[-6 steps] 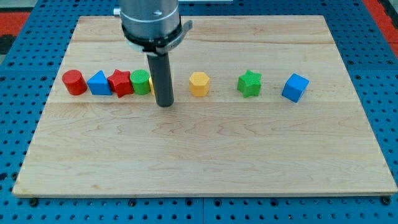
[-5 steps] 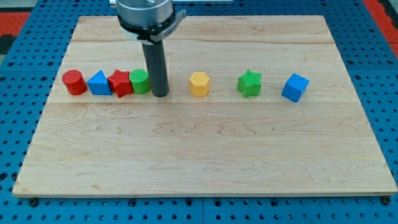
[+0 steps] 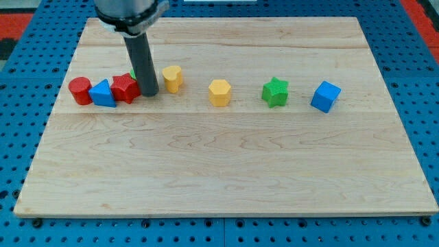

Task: Move the green circle to the top left corner

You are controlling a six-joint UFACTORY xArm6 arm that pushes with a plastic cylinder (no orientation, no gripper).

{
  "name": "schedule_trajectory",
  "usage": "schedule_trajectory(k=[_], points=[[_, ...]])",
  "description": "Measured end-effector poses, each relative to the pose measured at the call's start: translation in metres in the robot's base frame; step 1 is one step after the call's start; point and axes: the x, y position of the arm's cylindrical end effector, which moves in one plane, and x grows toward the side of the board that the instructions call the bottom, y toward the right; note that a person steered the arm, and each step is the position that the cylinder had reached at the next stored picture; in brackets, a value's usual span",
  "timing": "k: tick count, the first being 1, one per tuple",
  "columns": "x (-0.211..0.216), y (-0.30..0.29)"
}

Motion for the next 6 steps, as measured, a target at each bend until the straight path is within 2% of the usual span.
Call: schedule_trajectory(k=[2, 5, 6], points=[[-0.06, -0.011], [-0.08, -0.029], [-0.068, -0.044]])
